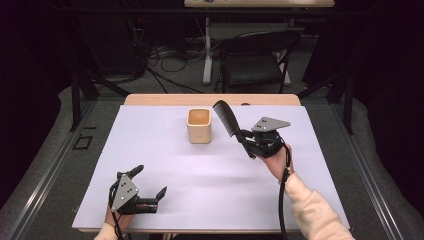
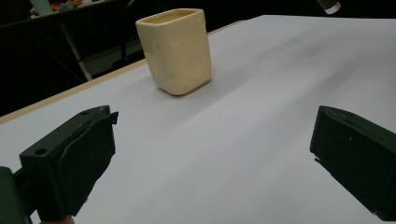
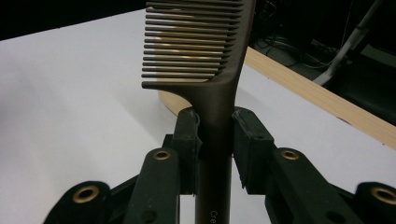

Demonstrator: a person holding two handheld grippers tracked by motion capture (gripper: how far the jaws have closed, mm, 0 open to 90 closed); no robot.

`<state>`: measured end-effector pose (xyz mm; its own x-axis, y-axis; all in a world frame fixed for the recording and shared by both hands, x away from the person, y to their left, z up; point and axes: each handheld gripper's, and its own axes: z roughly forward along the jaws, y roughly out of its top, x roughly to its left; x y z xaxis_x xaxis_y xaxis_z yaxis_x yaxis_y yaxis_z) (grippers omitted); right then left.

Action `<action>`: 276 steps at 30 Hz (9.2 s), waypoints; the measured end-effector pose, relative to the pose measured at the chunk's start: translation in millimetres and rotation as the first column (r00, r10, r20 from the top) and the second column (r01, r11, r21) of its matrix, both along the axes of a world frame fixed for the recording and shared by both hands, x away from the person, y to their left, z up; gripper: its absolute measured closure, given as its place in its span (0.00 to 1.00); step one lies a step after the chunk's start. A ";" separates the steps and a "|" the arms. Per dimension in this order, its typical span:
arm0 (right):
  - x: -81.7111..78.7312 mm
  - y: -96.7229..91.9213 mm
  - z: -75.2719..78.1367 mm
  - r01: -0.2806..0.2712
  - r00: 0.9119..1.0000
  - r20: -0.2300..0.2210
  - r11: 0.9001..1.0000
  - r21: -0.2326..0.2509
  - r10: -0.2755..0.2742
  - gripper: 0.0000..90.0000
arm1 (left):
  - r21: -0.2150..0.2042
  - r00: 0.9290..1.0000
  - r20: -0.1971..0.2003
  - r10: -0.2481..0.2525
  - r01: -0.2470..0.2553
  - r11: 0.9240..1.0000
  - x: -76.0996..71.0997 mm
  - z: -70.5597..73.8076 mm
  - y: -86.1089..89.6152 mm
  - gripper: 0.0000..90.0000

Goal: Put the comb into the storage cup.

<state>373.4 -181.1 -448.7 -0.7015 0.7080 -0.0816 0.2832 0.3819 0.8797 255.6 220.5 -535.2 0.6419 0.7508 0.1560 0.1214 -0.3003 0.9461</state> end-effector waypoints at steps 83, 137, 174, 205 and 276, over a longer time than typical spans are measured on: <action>50.9 42.7 25.4 0.000 0.998 0.069 0.999 0.043 -0.003 0.80 | -0.007 1.000 -0.005 -0.005 0.005 1.000 1.0 -0.5 -1.0 0.00; 71.6 68.7 29.1 -0.019 0.992 0.127 0.996 0.090 0.007 0.80 | -0.010 1.000 -0.007 -0.004 0.003 1.000 1.0 -0.5 -0.5 0.00; 82.7 82.5 28.9 -0.019 0.984 0.176 0.993 0.117 -0.002 0.80 | -0.006 1.000 -0.007 -0.005 0.005 1.000 1.0 -0.4 -0.1 0.00; 89.3 94.7 30.0 -0.042 0.976 0.217 0.989 0.142 0.010 0.80 | -0.008 1.000 -0.008 -0.005 0.005 1.000 0.9 -0.5 0.1 0.00; 102.0 121.2 15.3 -0.069 0.970 0.241 0.981 0.183 0.024 0.80 | -0.014 1.000 -0.008 -0.002 0.002 1.000 -0.2 0.0 1.1 0.00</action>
